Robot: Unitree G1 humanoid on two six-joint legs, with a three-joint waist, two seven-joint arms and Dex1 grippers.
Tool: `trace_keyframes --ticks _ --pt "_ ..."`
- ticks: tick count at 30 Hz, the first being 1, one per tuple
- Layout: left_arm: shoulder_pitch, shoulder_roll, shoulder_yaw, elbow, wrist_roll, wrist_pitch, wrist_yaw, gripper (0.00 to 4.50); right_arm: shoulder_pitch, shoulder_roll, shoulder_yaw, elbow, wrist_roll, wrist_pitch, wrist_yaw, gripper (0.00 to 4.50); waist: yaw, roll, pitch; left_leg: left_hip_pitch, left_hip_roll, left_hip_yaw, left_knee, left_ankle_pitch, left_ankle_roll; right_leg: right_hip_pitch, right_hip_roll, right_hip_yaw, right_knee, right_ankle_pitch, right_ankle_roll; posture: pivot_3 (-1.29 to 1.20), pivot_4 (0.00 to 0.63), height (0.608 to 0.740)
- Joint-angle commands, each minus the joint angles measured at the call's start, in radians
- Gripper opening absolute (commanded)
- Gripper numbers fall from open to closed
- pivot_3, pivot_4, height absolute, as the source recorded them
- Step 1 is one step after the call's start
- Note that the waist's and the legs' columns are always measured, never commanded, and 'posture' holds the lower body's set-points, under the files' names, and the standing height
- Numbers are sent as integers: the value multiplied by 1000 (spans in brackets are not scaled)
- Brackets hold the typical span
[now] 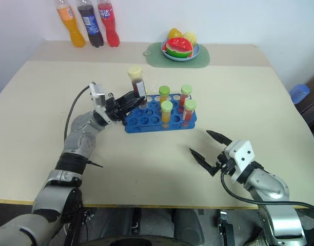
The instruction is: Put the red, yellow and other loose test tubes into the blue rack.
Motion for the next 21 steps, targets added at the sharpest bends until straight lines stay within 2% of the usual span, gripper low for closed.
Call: trace_keyframes --ticks 1,10,21 --pt "-50 12 1 55 38 -19 -61 765 -20 13 14 -8 -15 -29 -16 4285 1 0 0 0 0 0 0 0 0 0 0 0 0 0 0 0 150 740" --pt "-70 23 3 156 129 -103 -118 765 -12 23 23 0 -31 -59 -36 4285 5 0 0 0 0 0 0 0 0 0 0 0 0 0 0 0 150 740" --pt "-76 10 -11 237 227 -220 -101 765 -3 22 20 6 -31 -68 -40 4285 5 0 0 0 0 0 0 0 0 0 0 0 0 0 0 0 150 740"
